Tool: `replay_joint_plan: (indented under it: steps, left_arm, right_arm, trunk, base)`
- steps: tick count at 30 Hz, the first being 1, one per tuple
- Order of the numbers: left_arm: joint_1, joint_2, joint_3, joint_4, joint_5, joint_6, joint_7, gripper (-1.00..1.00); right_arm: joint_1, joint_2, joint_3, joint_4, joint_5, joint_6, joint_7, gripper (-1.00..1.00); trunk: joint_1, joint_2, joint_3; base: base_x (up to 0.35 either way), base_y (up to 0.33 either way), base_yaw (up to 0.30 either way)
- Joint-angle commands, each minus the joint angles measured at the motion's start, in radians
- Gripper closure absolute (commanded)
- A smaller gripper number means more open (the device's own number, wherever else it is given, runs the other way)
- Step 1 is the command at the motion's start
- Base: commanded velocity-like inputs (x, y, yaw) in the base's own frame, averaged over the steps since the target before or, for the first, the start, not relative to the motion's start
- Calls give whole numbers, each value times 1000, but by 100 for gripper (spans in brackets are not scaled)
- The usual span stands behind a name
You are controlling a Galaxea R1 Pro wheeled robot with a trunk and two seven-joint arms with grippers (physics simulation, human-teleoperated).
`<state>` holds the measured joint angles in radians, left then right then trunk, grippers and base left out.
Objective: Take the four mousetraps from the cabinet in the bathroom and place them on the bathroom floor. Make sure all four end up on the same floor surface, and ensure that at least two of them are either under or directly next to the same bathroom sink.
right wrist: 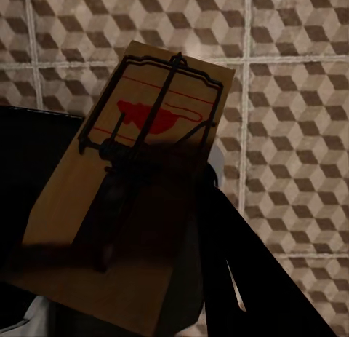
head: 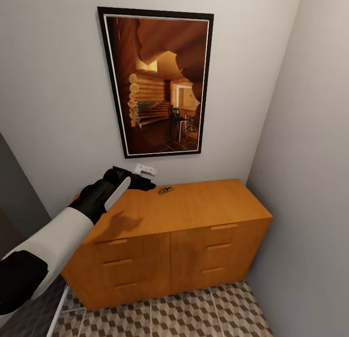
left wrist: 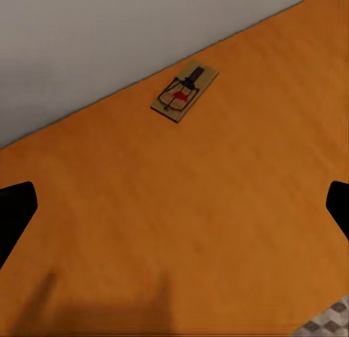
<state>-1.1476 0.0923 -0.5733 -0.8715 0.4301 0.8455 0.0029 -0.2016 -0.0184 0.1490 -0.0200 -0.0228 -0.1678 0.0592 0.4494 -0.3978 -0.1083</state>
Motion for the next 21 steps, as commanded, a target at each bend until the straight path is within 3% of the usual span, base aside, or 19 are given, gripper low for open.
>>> replay_joint_plan:
  steps: [1, 15, 17, 21]
  left_arm:
    - [-1, 1, -4, 5, 1, 3, 0, -100]
    - [-1, 0, -9, 36, 1, 2, -11, -100]
    - [-1, 0, -19, 41, 1, 1, -39, -100]
    - [-1, 2, -73, 56, 0, -20, -152, -100]
  right_arm:
    - [-1, 0, 5, 1, -6, -3, 2, 100]
    - [-1, 0, 4, 2, -7, 1, 1, 100]
    - [-1, 0, 4, 2, -6, 1, 2, 100]
    - [-1, -1, 4, 2, -6, 1, 2, 100]
  trunk:
    - [1, -2, -2]
    - [1, -2, -2]
    - [1, -2, -2]
    - [1, -2, -2]
  base:
    - [46, 0, 0]
    - [255, 0, 0]
    - [136, 0, 0]
    - [45, 0, 0]
